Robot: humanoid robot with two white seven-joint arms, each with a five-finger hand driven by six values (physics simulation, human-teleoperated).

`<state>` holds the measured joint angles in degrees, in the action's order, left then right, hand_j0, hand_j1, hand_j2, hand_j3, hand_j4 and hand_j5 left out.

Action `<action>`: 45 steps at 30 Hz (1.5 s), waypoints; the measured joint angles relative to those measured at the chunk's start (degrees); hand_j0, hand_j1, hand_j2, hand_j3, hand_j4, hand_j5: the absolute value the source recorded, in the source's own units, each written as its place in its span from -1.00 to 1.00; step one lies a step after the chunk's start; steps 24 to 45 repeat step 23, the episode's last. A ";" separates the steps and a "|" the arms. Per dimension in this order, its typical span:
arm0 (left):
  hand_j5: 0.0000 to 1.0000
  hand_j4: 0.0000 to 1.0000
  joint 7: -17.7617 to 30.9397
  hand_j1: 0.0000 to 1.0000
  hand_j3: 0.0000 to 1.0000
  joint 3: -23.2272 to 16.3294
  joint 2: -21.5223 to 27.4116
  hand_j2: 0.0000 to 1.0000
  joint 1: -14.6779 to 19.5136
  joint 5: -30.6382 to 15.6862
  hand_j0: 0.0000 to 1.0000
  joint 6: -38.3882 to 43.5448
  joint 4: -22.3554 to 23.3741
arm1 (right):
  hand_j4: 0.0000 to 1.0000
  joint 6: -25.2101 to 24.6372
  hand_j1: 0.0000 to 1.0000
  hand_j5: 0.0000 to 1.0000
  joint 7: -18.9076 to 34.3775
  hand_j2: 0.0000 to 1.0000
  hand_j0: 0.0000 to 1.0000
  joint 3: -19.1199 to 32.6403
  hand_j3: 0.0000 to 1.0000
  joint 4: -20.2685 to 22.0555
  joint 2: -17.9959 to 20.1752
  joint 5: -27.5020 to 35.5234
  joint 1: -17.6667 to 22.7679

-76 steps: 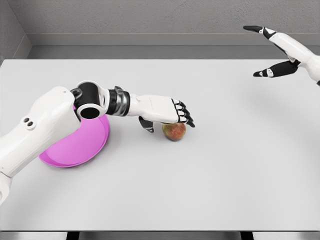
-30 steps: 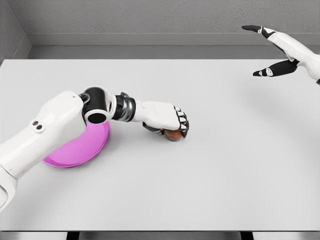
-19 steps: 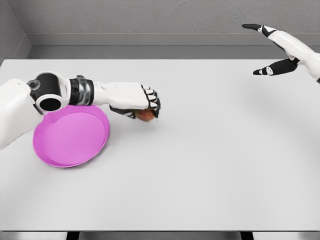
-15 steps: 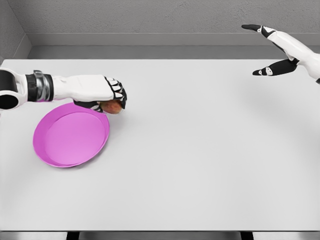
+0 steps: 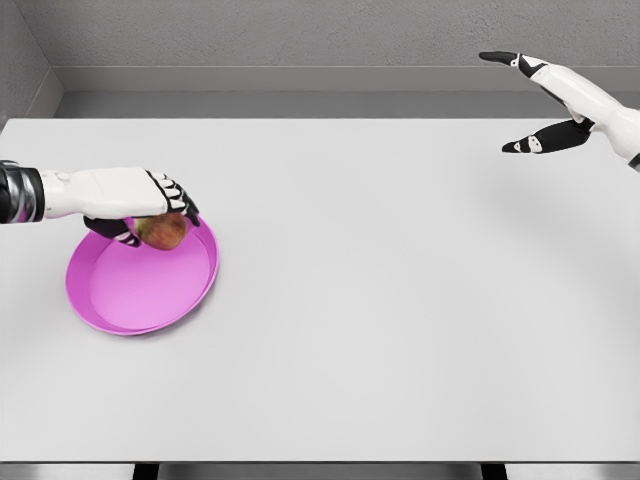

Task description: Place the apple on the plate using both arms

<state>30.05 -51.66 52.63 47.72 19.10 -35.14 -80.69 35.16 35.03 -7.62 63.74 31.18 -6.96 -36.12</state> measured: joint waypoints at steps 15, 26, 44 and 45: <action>1.00 1.00 -0.22 1.00 1.00 4.87 -6.49 1.00 2.72 -9.42 1.00 0.02 20.65 | 1.00 0.00 1.00 1.00 0.00 1.00 1.00 -0.23 1.00 0.20 0.07 0.00 0.00; 1.00 1.00 -0.23 1.00 1.00 6.70 -8.56 1.00 2.64 -11.02 1.00 0.01 27.39 | 1.00 0.00 1.00 1.00 0.00 1.00 1.00 -0.37 1.00 0.21 0.07 0.00 0.00; 1.00 1.00 -0.23 1.00 1.00 6.70 -8.56 1.00 2.64 -11.02 1.00 0.01 27.39 | 1.00 0.00 1.00 1.00 0.00 1.00 1.00 -0.37 1.00 0.21 0.07 0.00 0.00; 1.00 1.00 -0.23 1.00 1.00 6.70 -8.56 1.00 2.64 -11.02 1.00 0.01 27.39 | 1.00 0.00 1.00 1.00 0.00 1.00 1.00 -0.37 1.00 0.21 0.07 0.00 0.00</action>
